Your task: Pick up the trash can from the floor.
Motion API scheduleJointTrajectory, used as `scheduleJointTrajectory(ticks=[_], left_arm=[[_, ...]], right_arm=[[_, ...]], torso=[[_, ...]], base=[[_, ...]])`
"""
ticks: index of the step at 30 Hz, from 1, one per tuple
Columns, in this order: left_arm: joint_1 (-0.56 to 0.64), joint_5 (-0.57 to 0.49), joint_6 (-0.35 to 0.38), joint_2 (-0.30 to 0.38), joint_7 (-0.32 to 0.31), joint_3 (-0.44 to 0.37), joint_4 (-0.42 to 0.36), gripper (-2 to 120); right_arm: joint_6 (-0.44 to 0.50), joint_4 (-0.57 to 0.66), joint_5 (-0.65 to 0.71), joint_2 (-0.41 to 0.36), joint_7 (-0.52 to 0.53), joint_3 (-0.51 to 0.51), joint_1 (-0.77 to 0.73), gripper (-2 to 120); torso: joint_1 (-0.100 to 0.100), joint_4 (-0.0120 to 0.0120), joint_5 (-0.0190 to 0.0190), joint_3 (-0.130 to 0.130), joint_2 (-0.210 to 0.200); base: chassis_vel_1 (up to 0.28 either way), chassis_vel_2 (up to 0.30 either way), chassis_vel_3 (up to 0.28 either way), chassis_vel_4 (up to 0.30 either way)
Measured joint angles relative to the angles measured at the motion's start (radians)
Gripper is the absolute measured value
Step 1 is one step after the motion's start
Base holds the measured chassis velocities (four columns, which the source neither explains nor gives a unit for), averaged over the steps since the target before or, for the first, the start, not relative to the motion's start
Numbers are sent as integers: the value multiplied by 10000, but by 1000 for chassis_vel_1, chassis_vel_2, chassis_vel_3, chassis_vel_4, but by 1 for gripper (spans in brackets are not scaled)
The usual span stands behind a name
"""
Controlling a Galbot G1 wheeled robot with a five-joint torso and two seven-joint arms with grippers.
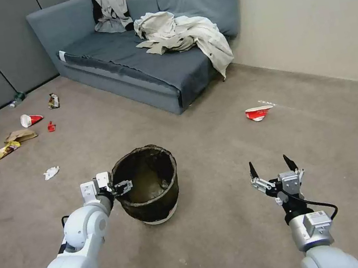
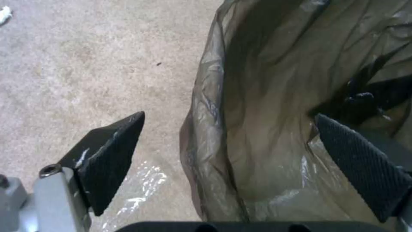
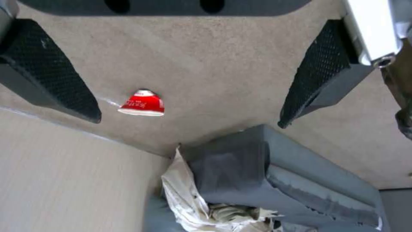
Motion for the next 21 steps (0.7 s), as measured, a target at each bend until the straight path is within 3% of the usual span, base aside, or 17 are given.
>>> scheduleJointTrajectory(ticks=[7,8,14,17,19,21], left_arm=[[-140,-191,106,-11,-56,18,112,78],[-195,-231,154,-33,-166,52,191,70],[-214,-367,267,-52,-406,78,284,52],[-166,-437,341,-55,-486,25,304,36],[-165,-443,349,-57,-491,19,312,34],[-165,-455,372,-76,-501,7,324,23]], right_arm=[[4,32,17,-5,20,6,-15,100],[5,34,18,-6,22,-7,-15,100],[5,42,19,-13,22,-16,-29,100],[7,41,20,-15,18,-33,-39,100],[9,41,21,-16,16,-37,-39,100],[13,40,23,-11,12,-43,-30,100]], torso=[[0,0,0,0,0],[0,0,0,0,0],[0,0,0,0,0],[0,1,1,0,0],[1,0,1,0,0],[0,0,2,0,0]], base=[[0,0,0,0],[0,0,0,0],[0,0,0,0],[0,0,0,0],[0,0,0,0],[0,0,0,0]])
